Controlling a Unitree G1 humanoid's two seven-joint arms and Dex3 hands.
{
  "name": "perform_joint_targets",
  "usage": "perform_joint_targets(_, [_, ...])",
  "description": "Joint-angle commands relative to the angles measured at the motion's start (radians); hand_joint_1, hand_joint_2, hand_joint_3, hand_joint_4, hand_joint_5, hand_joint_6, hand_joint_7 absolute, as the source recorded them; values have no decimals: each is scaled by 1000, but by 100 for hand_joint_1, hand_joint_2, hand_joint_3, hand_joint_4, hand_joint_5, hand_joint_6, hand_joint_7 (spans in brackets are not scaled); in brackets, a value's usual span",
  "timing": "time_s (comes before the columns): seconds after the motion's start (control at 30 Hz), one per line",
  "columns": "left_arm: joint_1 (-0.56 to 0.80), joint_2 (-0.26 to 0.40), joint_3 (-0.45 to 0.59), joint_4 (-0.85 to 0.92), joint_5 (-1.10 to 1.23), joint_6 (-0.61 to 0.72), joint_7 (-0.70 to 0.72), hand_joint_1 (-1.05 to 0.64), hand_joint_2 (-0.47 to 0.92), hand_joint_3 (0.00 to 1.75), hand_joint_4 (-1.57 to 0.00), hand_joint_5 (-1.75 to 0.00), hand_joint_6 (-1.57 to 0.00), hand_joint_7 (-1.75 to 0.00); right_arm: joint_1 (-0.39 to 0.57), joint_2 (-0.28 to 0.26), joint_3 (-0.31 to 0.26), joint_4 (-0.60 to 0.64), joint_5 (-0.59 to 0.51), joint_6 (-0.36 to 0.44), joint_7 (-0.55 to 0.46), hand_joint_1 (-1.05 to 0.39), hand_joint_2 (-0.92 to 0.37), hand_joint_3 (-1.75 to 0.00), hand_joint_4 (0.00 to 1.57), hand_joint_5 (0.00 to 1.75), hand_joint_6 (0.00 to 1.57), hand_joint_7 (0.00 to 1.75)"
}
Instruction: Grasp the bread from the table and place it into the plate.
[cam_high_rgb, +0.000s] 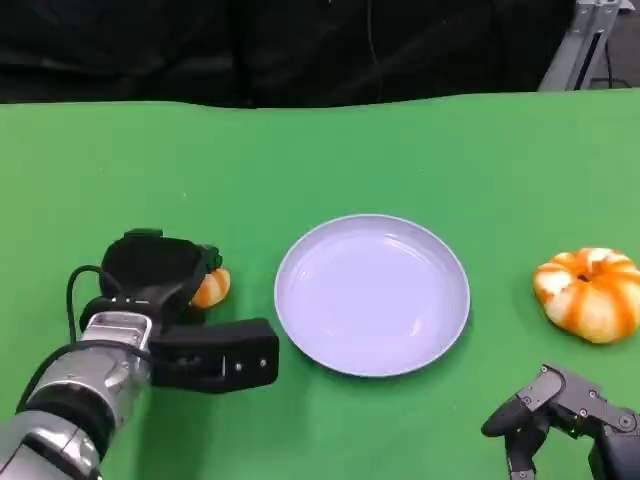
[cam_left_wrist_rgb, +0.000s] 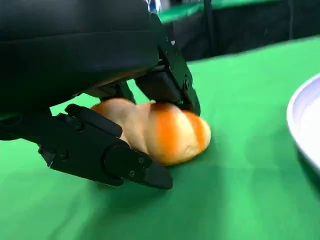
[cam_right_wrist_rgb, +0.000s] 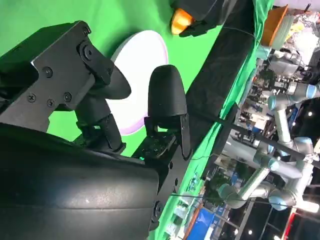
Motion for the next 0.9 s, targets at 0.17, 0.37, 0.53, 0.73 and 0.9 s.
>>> perform_joint_targets(0.17, [24,40,3,-46,-18,-54,115,-25,85,1,-79,-175,-62,-158,1,-4,-5,-11,15,6,0,9,-40,-128,80,169,78,130])
perform_joint_targets(0.37, [38,55,25,-136,-31,-96,199,-18,89,3,-81,-175,-62,-174,-3,-5,-6,-8,22,6,4,10,-40,-127,81,169,78,130])
perform_joint_targets(0.53, [43,62,29,-220,-37,-115,208,-17,92,9,-82,-175,-63,-175,-3,-5,-6,-4,12,0,-1,9,-40,-126,81,168,78,129])
perform_joint_targets(0.73, [54,50,39,-335,-56,-144,162,-20,55,91,-86,-175,-67,-169,-2,-3,-5,-7,12,3,-1,8,-40,-125,82,169,78,128])
perform_joint_targets(0.9, [39,2,27,-366,-59,-169,141,-18,42,106,-88,-175,-69,-172,-1,-5,-4,-8,18,4,4,8,-41,-125,81,168,78,128])
